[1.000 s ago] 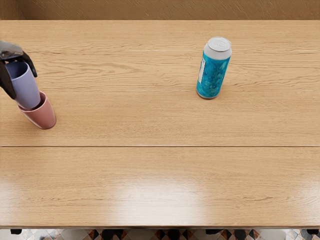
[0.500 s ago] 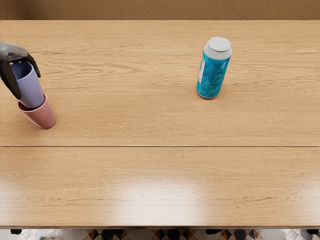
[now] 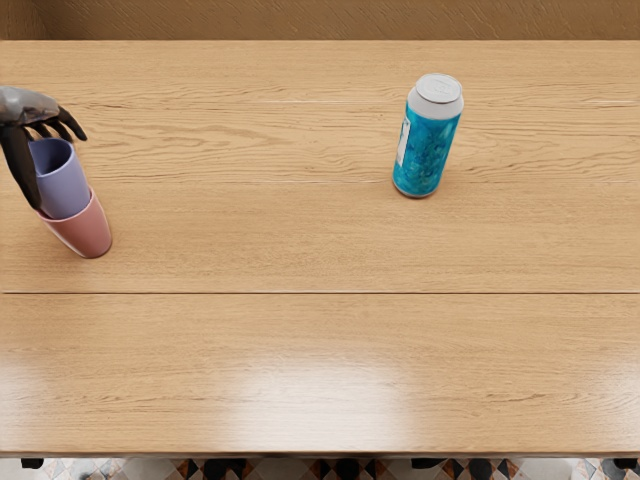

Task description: Pick up cup and place in cup with left hand

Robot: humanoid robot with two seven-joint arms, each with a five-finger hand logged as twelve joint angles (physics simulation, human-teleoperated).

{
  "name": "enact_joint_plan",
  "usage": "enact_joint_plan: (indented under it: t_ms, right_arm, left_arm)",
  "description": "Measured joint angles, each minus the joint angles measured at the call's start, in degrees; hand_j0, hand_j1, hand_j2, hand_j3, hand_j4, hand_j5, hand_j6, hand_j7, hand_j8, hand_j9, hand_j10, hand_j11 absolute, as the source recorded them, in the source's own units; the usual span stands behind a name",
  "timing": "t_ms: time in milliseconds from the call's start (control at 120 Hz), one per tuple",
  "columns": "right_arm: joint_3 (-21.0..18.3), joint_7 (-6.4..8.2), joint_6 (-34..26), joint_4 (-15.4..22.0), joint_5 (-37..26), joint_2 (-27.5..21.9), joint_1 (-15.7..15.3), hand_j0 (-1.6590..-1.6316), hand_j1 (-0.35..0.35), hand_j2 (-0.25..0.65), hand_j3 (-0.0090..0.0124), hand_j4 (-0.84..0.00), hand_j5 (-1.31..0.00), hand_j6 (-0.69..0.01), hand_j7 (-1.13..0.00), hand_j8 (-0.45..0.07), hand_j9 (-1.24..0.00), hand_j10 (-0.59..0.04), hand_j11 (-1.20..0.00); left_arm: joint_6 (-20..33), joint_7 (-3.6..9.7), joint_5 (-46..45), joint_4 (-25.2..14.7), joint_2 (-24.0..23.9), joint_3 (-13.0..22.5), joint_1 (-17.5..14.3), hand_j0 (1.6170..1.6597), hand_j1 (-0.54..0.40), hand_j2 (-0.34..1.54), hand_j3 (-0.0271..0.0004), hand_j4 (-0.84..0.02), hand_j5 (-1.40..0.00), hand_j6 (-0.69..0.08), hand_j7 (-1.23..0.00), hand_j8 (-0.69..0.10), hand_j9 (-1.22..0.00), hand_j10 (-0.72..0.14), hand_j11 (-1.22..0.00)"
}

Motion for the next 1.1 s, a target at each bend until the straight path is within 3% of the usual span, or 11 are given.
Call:
enact_joint_plan:
  t_ms: [242, 475, 600, 942, 1100]
  right_arm:
    - [0.00, 0.00, -0.01, 0.00, 0.00, 0.00, 0.00, -1.6581, -0.348, -0.001, 0.0000, 0.000, 0.00, 0.007, 0.00, 0.005, 0.00, 0.004, 0.00]
    - [0.00, 0.00, 0.01, 0.00, 0.00, 0.00, 0.00, -1.6581, -0.348, -0.001, 0.0000, 0.000, 0.00, 0.007, 0.00, 0.005, 0.00, 0.004, 0.00]
    - [0.00, 0.00, 0.00, 0.00, 0.00, 0.00, 0.00, -1.6581, -0.348, -0.001, 0.0000, 0.000, 0.00, 0.007, 0.00, 0.005, 0.00, 0.004, 0.00]
    - [0.00, 0.00, 0.01, 0.00, 0.00, 0.00, 0.00, -1.6581, -0.348, -0.001, 0.0000, 0.000, 0.00, 0.007, 0.00, 0.005, 0.00, 0.004, 0.00]
    - [0.00, 0.00, 0.02, 0.00, 0.00, 0.00, 0.00, -1.6581, -0.348, -0.001, 0.0000, 0.000, 0.00, 0.007, 0.00, 0.005, 0.00, 0.004, 0.00]
  left_arm:
    - [-0.03, 0.02, -1.14, 0.72, 0.44, -0.17, -1.25, 1.6576, 0.263, 0.01, 0.0000, -0.086, -0.11, -0.070, -0.11, -0.068, -0.11, -0.082, -0.11]
    - [-2.90, 0.02, -8.12, -0.20, -2.05, -0.30, -6.70, 1.6579, 0.304, 0.01, 0.0000, -0.045, -0.06, -0.040, -0.06, -0.039, -0.06, -0.043, -0.06]
    - [-5.69, 0.02, -14.31, -1.46, -4.35, -1.42, -7.71, 1.6580, 0.313, 0.01, 0.0000, -0.035, -0.04, -0.033, -0.04, -0.032, -0.04, -0.034, -0.04]
    - [-16.27, 0.02, -25.46, -3.68, -9.50, -8.81, -7.64, 1.6580, 0.321, 0.00, 0.0000, -0.025, -0.03, -0.026, -0.03, -0.025, -0.03, -0.025, -0.03]
    - [-18.89, 0.02, -29.52, -3.61, -10.92, -10.24, -6.95, 1.6581, 0.323, 0.00, 0.0000, -0.023, -0.03, -0.023, -0.03, -0.023, -0.03, -0.023, -0.03]
